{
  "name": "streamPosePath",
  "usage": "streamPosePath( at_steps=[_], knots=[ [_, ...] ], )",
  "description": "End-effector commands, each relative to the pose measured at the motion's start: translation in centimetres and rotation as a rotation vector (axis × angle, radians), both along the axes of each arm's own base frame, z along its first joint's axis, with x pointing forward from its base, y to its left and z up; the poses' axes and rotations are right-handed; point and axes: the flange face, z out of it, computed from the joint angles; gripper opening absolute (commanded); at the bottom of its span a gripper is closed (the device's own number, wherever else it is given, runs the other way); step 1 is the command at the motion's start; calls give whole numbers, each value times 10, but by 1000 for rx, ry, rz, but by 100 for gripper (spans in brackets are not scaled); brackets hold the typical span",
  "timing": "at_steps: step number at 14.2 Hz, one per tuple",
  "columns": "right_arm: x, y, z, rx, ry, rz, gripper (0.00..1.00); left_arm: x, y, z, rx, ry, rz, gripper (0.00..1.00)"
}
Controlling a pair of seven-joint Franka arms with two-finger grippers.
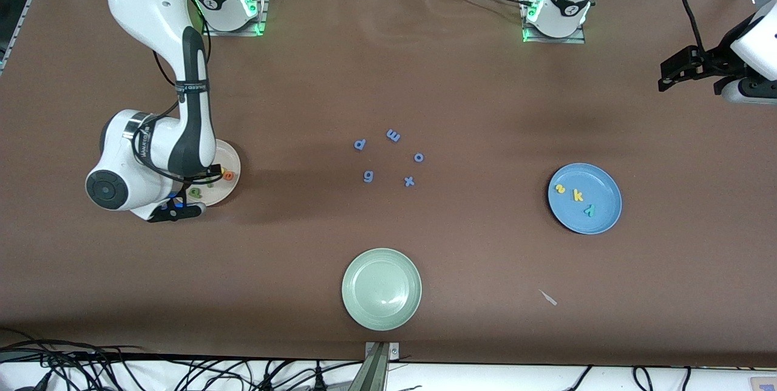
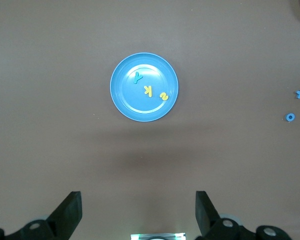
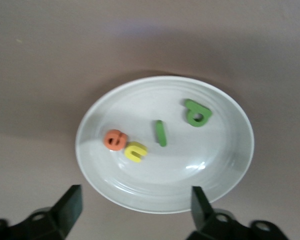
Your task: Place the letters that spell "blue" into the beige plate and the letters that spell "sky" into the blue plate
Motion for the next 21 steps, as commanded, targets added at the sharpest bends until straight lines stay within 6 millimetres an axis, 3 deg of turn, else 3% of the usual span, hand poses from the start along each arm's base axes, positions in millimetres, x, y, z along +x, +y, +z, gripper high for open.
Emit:
streamPosePath(
  at_steps=[1,4,7,15,16,20,21],
  knots=[
    [0,36,19,0,-1,-44,100,1,0,5,-27,4,-5,100],
    [2,63,36,-24,6,-92,100,1,0,5,-27,2,-5,100],
    [0,80,37,-48,1,-129,100,1,0,5,-27,2,-5,100],
    [2,74,53,7,-6,-98,100,1,-1,4,-29,4,-9,100],
    [3,62,58,0,1,-74,100,0,0,5,-30,2,-8,100],
    [3,49,77,-4,-2,52,100,-2,-1,3,-38,5,-5,100],
    [4,41,90,22,-14,50,100,-2,-1,2,-38,8,-5,100]
  ],
)
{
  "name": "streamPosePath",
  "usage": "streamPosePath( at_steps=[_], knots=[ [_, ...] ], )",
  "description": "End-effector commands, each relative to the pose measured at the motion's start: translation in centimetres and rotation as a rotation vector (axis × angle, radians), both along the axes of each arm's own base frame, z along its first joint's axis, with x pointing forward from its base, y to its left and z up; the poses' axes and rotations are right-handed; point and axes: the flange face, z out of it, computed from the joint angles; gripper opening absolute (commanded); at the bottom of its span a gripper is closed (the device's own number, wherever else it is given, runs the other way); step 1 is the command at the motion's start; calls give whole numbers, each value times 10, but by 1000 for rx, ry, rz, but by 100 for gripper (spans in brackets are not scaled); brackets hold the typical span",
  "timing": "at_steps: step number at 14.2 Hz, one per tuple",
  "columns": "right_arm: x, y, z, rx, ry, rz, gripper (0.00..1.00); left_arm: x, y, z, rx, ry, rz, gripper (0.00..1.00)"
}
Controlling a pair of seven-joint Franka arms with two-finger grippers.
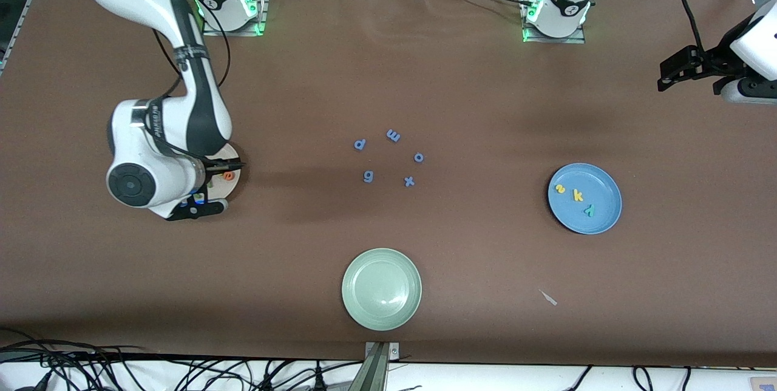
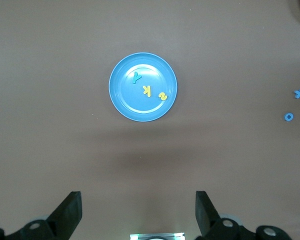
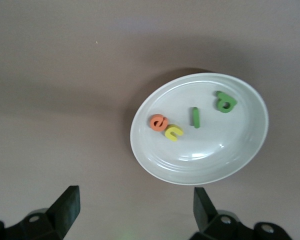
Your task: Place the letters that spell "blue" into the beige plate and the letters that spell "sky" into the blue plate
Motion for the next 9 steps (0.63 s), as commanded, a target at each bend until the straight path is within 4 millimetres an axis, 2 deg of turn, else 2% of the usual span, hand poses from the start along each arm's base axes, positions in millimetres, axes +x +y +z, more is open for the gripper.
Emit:
streamPosePath(
  at_steps=[1,6,9],
  knots=[
    [0,-17,35,57,-34,10,100,-3,0,3,-31,4,-6,100],
    [-9,-36,107,58,-141,-39,100,-14,5,-4,-30,-2,4,100],
    [-29,-43,160,61,-241,-47,100,-19,6,-5,-31,-11,6,100]
  ],
)
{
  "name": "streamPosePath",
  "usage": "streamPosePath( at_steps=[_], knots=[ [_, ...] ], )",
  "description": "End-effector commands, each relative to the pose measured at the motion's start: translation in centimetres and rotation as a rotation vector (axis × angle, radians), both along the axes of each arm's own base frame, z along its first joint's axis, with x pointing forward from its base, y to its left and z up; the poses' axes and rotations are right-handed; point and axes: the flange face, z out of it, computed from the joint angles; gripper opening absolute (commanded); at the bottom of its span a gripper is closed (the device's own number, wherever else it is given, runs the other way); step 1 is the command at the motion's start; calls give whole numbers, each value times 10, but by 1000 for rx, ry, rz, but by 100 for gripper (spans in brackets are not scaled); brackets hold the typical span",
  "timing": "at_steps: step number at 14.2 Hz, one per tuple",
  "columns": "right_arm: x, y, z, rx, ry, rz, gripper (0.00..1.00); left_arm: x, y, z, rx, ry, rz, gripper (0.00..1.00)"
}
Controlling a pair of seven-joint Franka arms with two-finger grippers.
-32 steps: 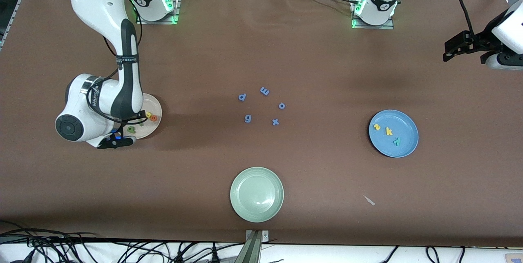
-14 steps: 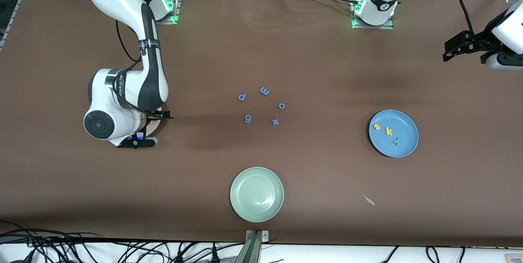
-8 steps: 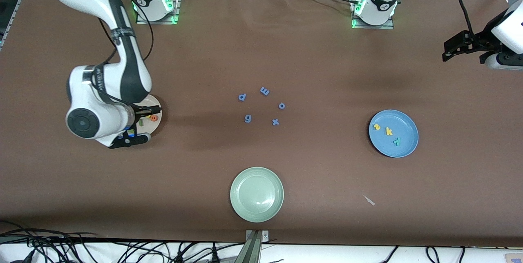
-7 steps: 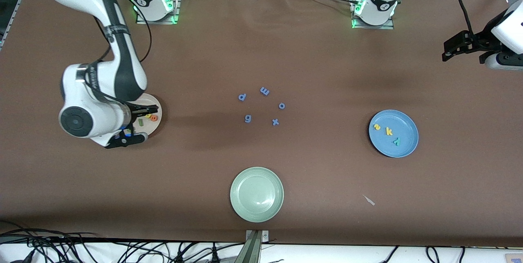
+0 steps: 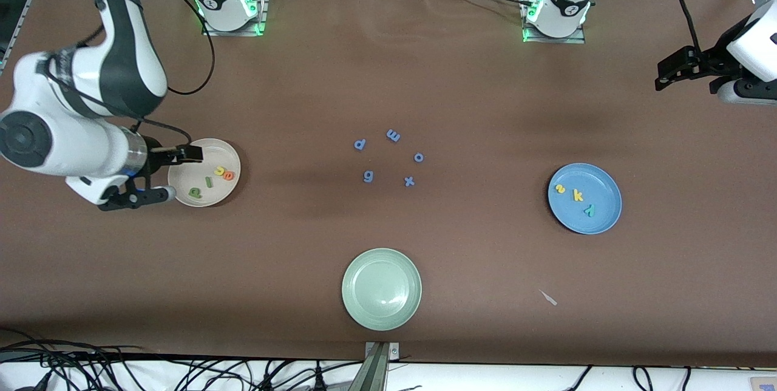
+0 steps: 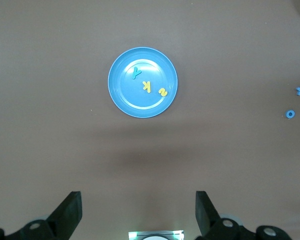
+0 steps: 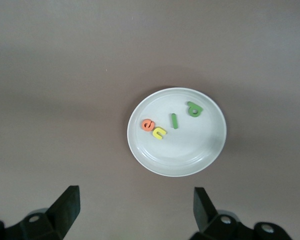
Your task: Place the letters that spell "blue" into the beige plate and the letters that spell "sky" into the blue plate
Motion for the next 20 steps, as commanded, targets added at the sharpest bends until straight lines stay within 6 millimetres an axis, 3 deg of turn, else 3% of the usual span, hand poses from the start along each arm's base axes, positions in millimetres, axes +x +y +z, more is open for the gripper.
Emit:
streamPosePath(
  at_steps=[1,5,11,13,16,20],
  knots=[
    [-29,-16,45,-8,-75,-29,100,-12,2,3,-27,-19,-2,100],
    [-59,-38,98,-6,-134,-62,100,-11,1,3,-27,-23,-4,100],
    [-92,-74,143,-13,-101,-123,100,-8,2,5,-28,-35,-1,100],
    [-96,-86,149,-4,-91,-143,100,-4,3,7,-28,-67,1,100],
    [-86,-93,152,-3,-96,-160,100,-5,3,5,-26,-58,7,100],
    [-77,-88,146,-14,-89,-150,100,-5,3,5,-26,-58,10,100]
  ],
)
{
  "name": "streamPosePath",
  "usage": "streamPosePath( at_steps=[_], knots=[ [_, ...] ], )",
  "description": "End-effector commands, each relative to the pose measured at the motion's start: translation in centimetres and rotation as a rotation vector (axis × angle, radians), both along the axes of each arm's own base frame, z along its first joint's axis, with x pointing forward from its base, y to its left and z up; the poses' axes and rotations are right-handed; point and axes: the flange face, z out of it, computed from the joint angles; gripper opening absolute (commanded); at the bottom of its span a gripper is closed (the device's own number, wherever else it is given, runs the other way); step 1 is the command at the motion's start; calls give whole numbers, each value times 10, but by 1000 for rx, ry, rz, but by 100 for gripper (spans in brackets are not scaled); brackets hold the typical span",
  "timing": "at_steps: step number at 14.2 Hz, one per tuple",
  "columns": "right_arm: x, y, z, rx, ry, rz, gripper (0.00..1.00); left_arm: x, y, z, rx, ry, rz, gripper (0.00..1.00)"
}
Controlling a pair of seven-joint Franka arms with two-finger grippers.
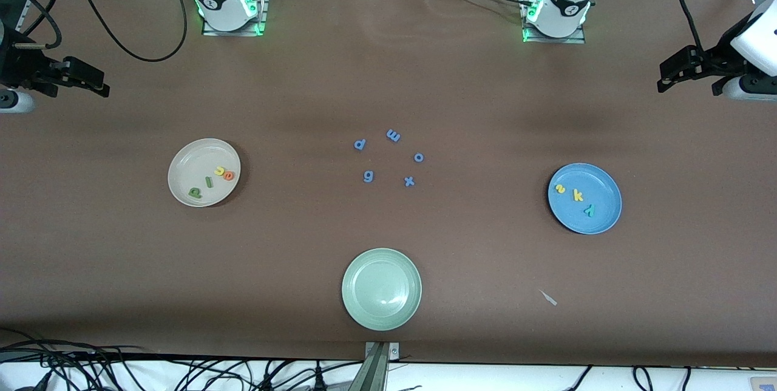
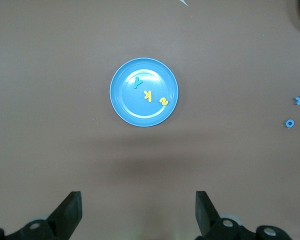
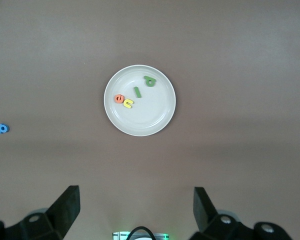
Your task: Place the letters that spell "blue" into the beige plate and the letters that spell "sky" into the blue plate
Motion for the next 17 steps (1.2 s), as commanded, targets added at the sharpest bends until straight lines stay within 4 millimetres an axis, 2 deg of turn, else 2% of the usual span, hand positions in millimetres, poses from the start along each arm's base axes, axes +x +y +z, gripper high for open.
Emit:
streamPosePath(
  at_steps=[1,9,17],
  knots=[
    [11,-1,2,-14,7,-15,100,-4,1,2,-26,-8,7,100],
    [14,-14,-3,-14,10,-41,100,-5,1,2,-26,-7,7,100],
    [14,-18,-5,-16,9,-38,100,-5,1,2,-26,-7,8,100]
  ],
)
